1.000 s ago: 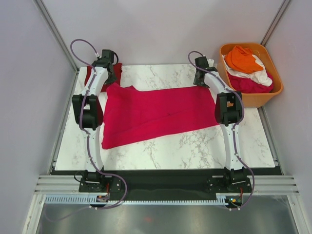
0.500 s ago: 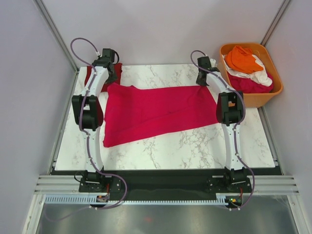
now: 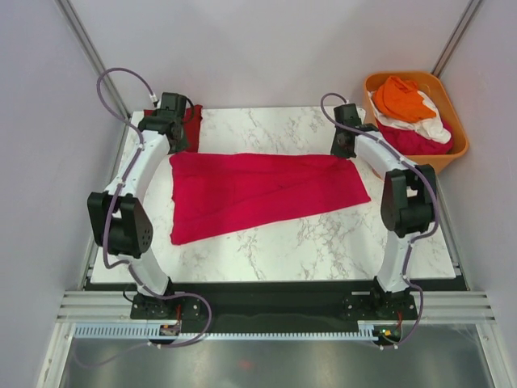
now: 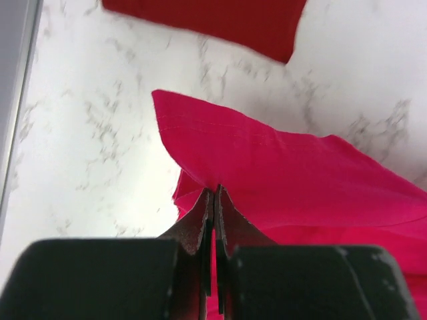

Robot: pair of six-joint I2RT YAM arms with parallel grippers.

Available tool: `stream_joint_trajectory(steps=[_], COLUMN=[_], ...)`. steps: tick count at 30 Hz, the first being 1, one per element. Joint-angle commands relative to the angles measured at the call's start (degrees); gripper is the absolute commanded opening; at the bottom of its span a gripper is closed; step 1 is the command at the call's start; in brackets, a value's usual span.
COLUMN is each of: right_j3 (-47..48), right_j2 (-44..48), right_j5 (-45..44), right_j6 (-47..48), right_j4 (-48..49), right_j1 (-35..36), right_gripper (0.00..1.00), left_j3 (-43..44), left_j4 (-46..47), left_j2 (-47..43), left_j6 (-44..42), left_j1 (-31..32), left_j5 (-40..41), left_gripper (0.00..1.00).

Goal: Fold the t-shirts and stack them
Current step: Fold the tshirt

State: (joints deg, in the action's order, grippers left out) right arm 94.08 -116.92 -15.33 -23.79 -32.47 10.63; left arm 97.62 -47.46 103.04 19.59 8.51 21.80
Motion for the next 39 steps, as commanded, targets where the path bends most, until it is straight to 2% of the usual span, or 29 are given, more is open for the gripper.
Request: stream_joint_trajectory(steps=[1,6,8,9,10,11,13,15,17,21,24,25,27,28,29,32,35,37,39], right_j3=[-8.6,-19.5,-21.6,-23.4,-24.5,-25.4,-27.8,-29.5,-29.9,-28.3,-28.0,-27.8,-26.0,-24.3,-22.6,-14.7,-8.6,-0.9,7.1], right_j2=[7.9,12.1,12.4,12.9,13.2,13.6,15.0,16.9,18.3,22.3,24.8,25.1,24.3,23.2,20.0,12.8,4.0,-1.0,-8.7], right_j5=[-1.3,-3.6,-6.0,-7.4,-8.4,-9.4,-10.8,-10.9,-9.8,-7.9,-2.2,3.5,9.2,12.2,18.9,33.0,40.2,43.2,45.6], right_j6=[-0.9,-2.6,-3.5,-3.9,-4.4,-4.8,-6.2,-7.1,-7.1,-6.1,-4.6,-4.0,-1.6,-1.3,-1.0,-2.0,-2.8,-3.3,-4.6], right_j4=[4.0,6.2,6.4,6.4,6.3,6.4,6.4,6.8,7.7,7.7,10.1,12.7,15.0,15.0,15.0,17.7,20.3,20.4,20.1], right_j1=[1.2,1.6,1.6,1.7,1.6,1.6,1.6,1.6,1.8,3.4,7.5,9.2,14.9,16.9,19.9,24.7,29.0,30.6,31.8], right_gripper=[0.0,0.01,0.05,0.09,0.32,0.46,0.67,0.76,0.79,0.79,0.79,0.79,0.79,0.78,0.77,0.73,0.69,0.66,0.65], left_j3=[-8.7,-23.5,-29.9,-31.6,-33.3,-36.7,-40.0,-42.2,-42.1,-41.1,-39.1,-38.8,-39.7,-40.6,-41.0,-40.8,-40.9,-42.9,-44.2], left_j4=[-0.4,-0.4,-0.4,-0.4,-0.4,-1.0,-0.9,-0.9,-1.1,-0.9,-0.4,-0.2,1.7,2.2,2.9,4.7,4.6,4.7,4.6], left_j2=[-5.2,-14.7,-18.1,-18.8,-19.5,-20.1,-22.4,-24.8,-27.3,-32.7,-33.5,-33.4,-33.3,-33.3,-34.0,-38.4,-41.8,-44.2,-45.9], left_j6=[0.9,9.1,9.1,9.1,9.1,19.4,22.1,23.5,23.0,22.9,22.4,22.9,24.4,25.0,25.5,23.6,22.6,22.8,21.6], left_j1=[0.4,2.4,3.0,4.9,6.2,7.3,8.4,8.5,8.4,7.6,7.3,7.1,6.0,5.4,4.7,3.1,2.0,0.5,-2.4], left_j5=[5.3,7.2,7.2,7.2,7.2,6.1,4.6,4.0,4.9,4.4,5.1,5.1,3.6,2.6,0.7,-1.1,-0.2,-1.3,-7.0], left_gripper=[0.02,0.02,0.02,0.02,0.02,0.38,0.54,0.69,1.0,1.0,0.96,0.95,0.9,0.84,0.74,0.72,0.7,0.68,0.63])
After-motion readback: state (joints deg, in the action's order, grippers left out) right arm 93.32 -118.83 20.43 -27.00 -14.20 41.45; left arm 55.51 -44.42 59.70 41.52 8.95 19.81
